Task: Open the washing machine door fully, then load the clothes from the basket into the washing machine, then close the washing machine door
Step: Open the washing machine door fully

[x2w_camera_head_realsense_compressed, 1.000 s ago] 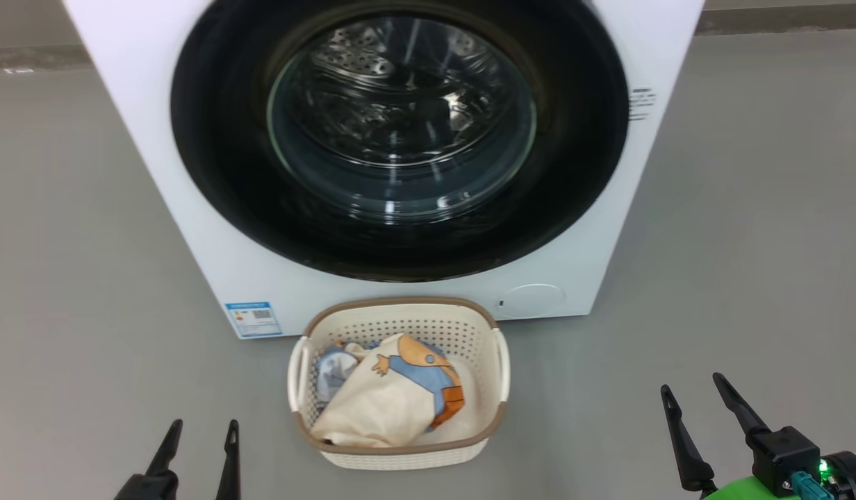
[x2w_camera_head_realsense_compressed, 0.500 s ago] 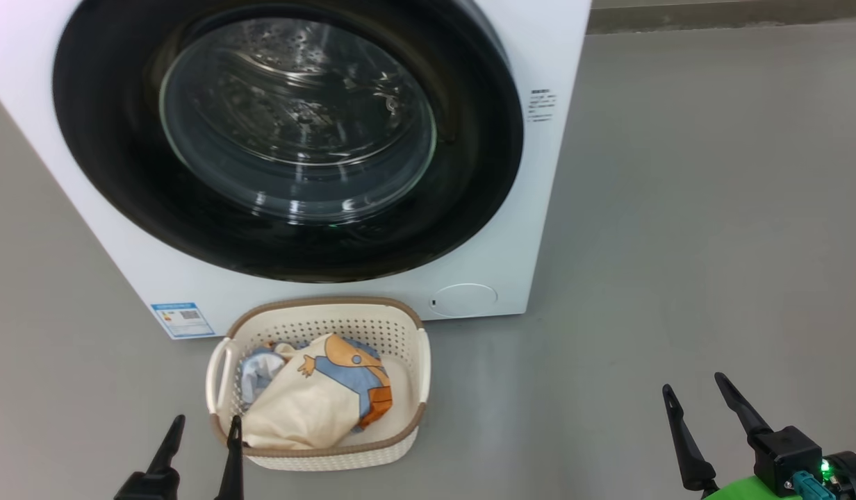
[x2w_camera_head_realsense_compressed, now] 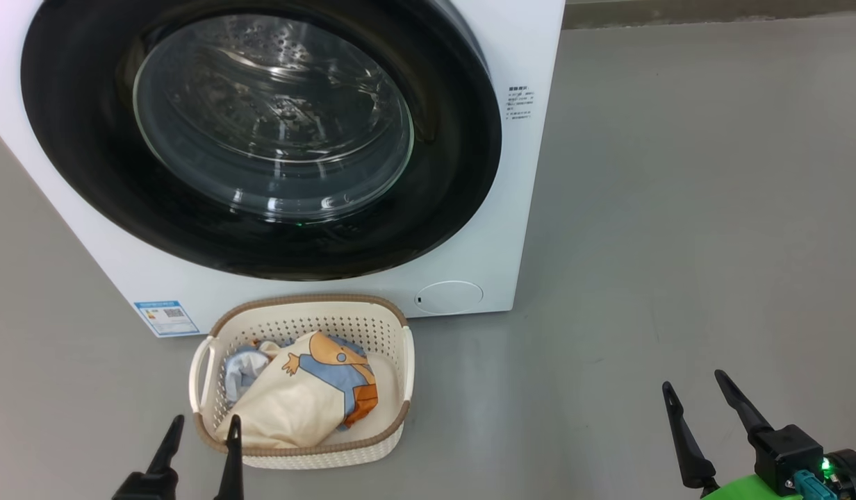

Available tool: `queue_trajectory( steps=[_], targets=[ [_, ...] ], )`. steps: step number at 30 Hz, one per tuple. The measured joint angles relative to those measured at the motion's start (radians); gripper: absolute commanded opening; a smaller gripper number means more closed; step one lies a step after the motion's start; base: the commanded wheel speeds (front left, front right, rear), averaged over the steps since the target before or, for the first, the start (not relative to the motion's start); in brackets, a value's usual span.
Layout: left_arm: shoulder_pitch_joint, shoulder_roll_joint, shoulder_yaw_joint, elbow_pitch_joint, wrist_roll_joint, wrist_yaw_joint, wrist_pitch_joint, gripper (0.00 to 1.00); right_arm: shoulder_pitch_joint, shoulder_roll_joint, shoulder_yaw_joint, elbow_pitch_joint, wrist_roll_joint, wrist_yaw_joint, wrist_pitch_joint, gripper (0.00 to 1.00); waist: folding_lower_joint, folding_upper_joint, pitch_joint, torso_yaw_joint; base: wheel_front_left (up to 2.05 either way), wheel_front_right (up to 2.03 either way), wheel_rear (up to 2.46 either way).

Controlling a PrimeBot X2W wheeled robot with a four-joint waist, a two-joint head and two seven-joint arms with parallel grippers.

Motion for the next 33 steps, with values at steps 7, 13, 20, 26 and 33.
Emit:
queue_trajectory(
  steps=[7, 13, 20, 26, 33],
  targets=[
    [0.0, 0.0, -0.002, 0.0, 0.0, 0.0, 0.0, 1.0, 0.0, 0.002, 0.0, -0.007, 0.002, 0.0, 0.0, 0.0, 0.0, 0.0, 0.007, -0.001, 0.0, 0.0, 0.0],
    [0.0, 0.0, -0.002, -0.001, -0.002, 0.0, 0.0, 1.0, -0.001, 0.007, 0.001, -0.011, 0.026, 0.0, 0.0, 0.0, 0.0, 0.0, 0.017, -0.001, 0.0, 0.0, 0.0],
    [0.001, 0.0, -0.007, -0.019, -0.019, 0.006, 0.0, 1.0, -0.006, 0.035, -0.047, -0.001, 0.329, 0.0, 0.0, 0.0, 0.0, 0.0, 0.043, -0.002, 0.0, 0.0, 0.0],
    [0.0, 0.0, -0.027, -0.051, -0.029, 0.017, 0.0, 1.0, -0.084, 0.041, -0.105, 0.091, 0.853, 0.0, 0.0, 0.0, 0.0, 0.0, 0.09, 0.003, 0.0, 0.0, 0.0],
    [-0.021, 0.0, -0.06, -0.076, -0.034, 0.019, 0.0, 1.0, -0.224, -0.082, -0.09, 0.163, 1.335, 0.0, 0.025, 0.0, -0.0001, 0.0001, 0.172, 0.012, 0.0, 0.0, 0.0]
  ],
)
